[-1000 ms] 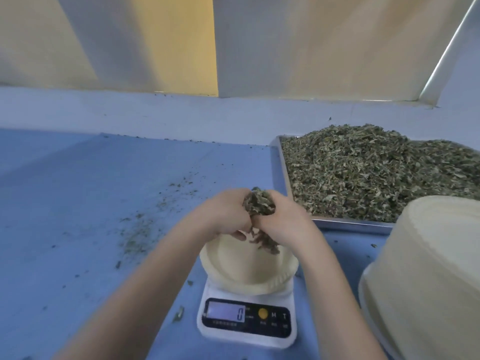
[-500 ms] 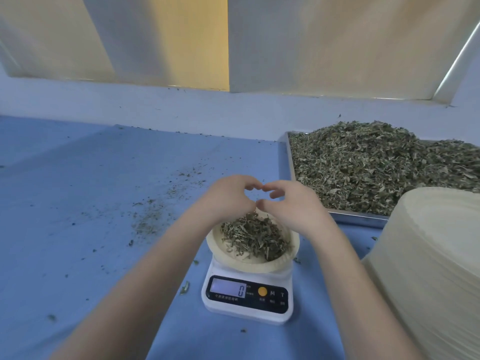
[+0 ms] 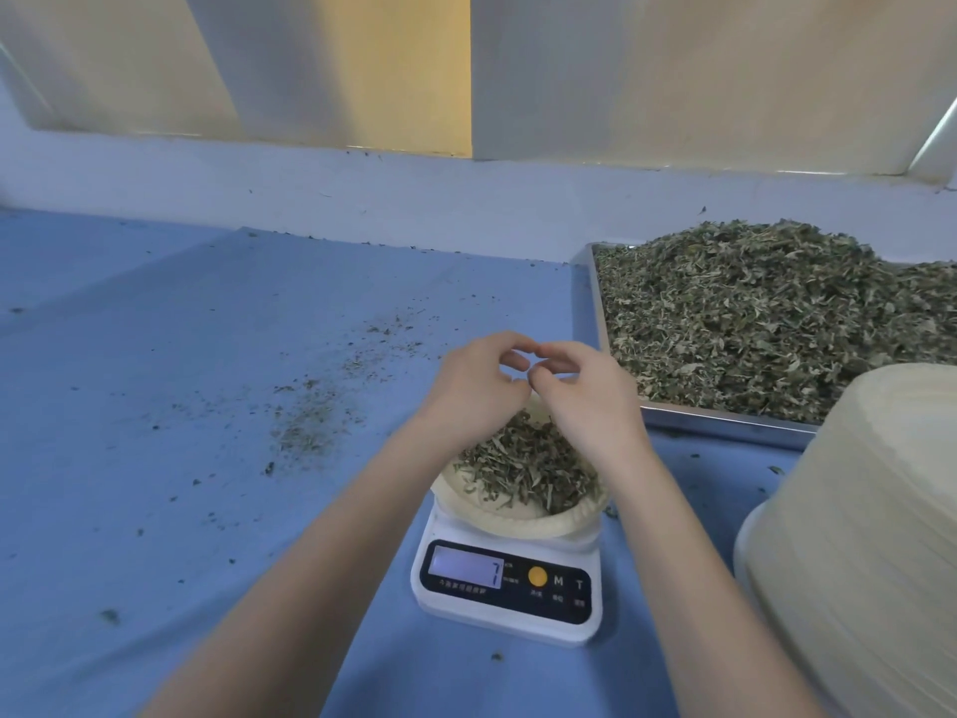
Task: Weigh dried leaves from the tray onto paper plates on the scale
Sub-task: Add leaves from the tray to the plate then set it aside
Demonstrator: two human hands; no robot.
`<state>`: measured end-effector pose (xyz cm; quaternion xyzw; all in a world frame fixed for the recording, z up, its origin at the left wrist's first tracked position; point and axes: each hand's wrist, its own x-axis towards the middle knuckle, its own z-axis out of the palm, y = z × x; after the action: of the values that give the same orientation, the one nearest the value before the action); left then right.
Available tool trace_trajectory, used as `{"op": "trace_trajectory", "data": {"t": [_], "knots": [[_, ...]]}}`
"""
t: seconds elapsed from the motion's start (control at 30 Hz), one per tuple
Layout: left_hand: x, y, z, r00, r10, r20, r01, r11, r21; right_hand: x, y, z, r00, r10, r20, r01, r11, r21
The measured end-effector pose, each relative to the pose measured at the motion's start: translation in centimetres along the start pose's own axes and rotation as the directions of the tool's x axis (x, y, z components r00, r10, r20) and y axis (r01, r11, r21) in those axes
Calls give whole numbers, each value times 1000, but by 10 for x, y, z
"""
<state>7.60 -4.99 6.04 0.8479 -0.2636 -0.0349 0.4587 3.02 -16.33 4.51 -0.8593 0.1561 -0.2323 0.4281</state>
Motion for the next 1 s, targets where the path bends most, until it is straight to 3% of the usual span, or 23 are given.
{"op": "trace_trajectory", "data": {"t": [0.43,0.57,0.67,0.83,1.0], "knots": [[9,-2,0,1000,24,18,-24,999,-25,2,3,-8,1000,-7,18,8,999,-42],[8,-7,1,999,49,6,-50,992,113,-9,15,-16,999,35,-27,-36,997,-65],[-2,-24,-6,999,-26,-34,32,981,193,-24,27,-14,990,143,3,-143,990,-17],[-26,-44,-7,953,-302,32,302,953,6,-36,33,-2,963,248,110,-257,963,80],[-32,-41,-4,941,-339,-9,333,926,-177,-35,23,4,968,239,78,-245,966,82]]}}
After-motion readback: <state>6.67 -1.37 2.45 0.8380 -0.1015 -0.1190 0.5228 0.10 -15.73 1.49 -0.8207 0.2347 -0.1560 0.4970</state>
